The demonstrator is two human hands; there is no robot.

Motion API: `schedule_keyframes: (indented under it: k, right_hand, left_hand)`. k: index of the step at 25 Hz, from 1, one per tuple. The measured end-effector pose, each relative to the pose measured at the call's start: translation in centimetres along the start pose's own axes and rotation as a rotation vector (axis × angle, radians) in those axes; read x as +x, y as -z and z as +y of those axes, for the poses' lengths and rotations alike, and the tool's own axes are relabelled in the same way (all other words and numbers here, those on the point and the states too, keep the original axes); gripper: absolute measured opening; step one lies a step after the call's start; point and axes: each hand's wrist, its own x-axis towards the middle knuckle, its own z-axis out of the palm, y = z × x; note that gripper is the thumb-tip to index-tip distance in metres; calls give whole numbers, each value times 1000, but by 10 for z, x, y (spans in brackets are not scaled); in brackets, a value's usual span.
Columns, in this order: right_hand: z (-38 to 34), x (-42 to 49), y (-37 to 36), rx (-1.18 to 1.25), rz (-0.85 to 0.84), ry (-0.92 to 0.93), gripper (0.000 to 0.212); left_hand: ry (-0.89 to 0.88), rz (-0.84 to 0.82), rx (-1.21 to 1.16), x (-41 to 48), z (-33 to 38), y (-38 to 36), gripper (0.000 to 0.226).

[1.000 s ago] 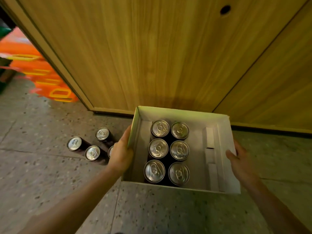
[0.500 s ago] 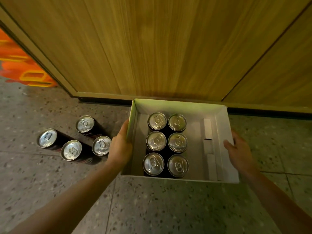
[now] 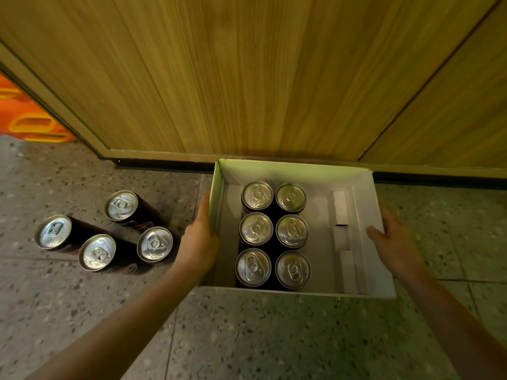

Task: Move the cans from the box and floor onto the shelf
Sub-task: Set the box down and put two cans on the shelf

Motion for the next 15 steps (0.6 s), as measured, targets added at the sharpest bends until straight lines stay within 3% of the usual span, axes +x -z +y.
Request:
schedule_keyframes:
  k: [3,5,9,12,15]
  right_hand:
    - [-26,-4,9,-22,185,241,59]
    - [-52,-5,-1,22,79,405,55]
    - [-76,7,-47,-12,-413,384,76]
    - [-74,19,-67,70,-486,296,79]
    - [-75,27,-76,96,-472,287,70]
  left_hand:
    - [-266,175,-14,-13,24,7,81]
    - [-423,194,-85,-4,41,13,78]
    - [-221,-205,-303,27,61,7,80]
    - [-133,-330,-389,40,58,-3,73]
    - [-96,-323,-437,48,55,-10,63]
